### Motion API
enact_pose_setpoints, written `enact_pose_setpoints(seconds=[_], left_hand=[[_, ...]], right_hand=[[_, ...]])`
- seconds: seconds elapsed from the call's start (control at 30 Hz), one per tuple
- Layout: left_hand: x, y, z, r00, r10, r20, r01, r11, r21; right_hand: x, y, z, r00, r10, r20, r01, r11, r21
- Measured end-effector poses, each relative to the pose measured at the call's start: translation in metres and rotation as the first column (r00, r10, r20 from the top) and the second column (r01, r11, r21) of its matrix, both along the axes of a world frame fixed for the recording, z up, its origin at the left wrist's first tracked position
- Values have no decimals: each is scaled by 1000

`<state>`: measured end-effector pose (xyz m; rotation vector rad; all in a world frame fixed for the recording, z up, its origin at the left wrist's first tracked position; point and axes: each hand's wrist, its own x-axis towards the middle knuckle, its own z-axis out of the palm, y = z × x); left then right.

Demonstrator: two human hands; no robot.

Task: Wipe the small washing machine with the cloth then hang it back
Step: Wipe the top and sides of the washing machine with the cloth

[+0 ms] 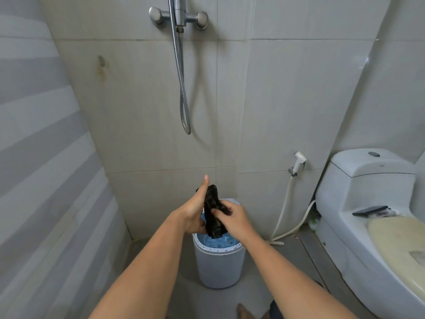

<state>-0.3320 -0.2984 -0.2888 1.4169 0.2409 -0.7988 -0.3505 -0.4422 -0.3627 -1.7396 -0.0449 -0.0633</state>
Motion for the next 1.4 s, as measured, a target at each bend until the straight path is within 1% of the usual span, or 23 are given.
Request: enact_pose_setpoints(seconds=[0.07,0.1,0.17,0.2,0.23,0.3,0.37,0.47,0.53,0.63,0.7,0.8,0.87,0.93,1.0,1.07,1.13,1.2,1.27,1.3,1.33,1.37,1.4], left_hand=[[0,7,-6,999,-48,12,46,995,86],[1,9,-9,997,-61,44,53,985,166],[-3,11,-14,987,-59,152,4,940,342],[-6,11,-16,976,-48,214,-41,918,394],[-9,10,-19,960,-34,277,-89,904,418],[-15,9,-28,931,-15,364,-152,892,426],[-19,10,-40,922,9,386,-178,898,403],[-27,12,-58,938,77,338,-207,907,368],[-31,15,-76,937,148,317,-262,898,355],[-30,20,-115,943,231,237,-306,884,354],[-17,27,-158,945,268,189,-322,871,372],[8,34,-206,951,288,117,-310,853,420],[29,37,-227,954,288,88,-298,855,424],[56,43,-252,956,282,82,-289,853,434],[86,50,-274,958,266,108,-286,847,448],[116,58,-297,956,254,147,-294,845,446],[144,66,-322,952,262,160,-306,846,437],[169,70,-344,950,267,160,-311,844,437],[188,71,-363,950,257,177,-310,844,438],[194,69,-371,947,267,179,-319,845,429],[199,67,-379,944,280,172,-327,849,416],[202,64,-388,941,296,164,-338,857,388],[204,61,-395,941,305,146,-338,865,371]], right_hand=[[-1,-5,0,995,-64,-77,72,992,106],[-2,-6,1,986,-68,-151,100,972,213],[-6,-9,2,941,-10,-338,167,882,440],[-9,-11,3,910,35,-414,201,835,513],[-12,-12,2,880,87,-466,227,785,576],[-18,-15,-5,836,187,-515,265,685,679],[-27,-18,-12,814,271,-514,250,636,730],[-41,-21,-26,778,333,-533,260,602,755],[-48,-22,-43,759,357,-544,306,542,783],[-47,-24,-77,744,405,-531,339,455,823],[-35,-22,-101,730,400,-554,384,431,817],[-4,-16,-141,704,341,-623,471,433,769],[23,-14,-168,668,302,-680,517,469,716],[55,-10,-186,625,260,-736,504,585,635],[96,-7,-197,632,120,-766,447,751,486],[141,-4,-202,715,-62,-697,346,897,274],[189,3,-198,823,-169,-543,230,972,46],[243,8,-202,916,-231,-327,168,963,-208],[299,12,-214,968,-224,-115,159,897,-412],[325,15,-220,982,-185,-46,137,851,-506],[346,18,-227,991,-132,-12,98,789,-607],[362,20,-234,996,-86,-4,58,699,-713],[373,24,-242,999,-41,-19,9,584,-812]])
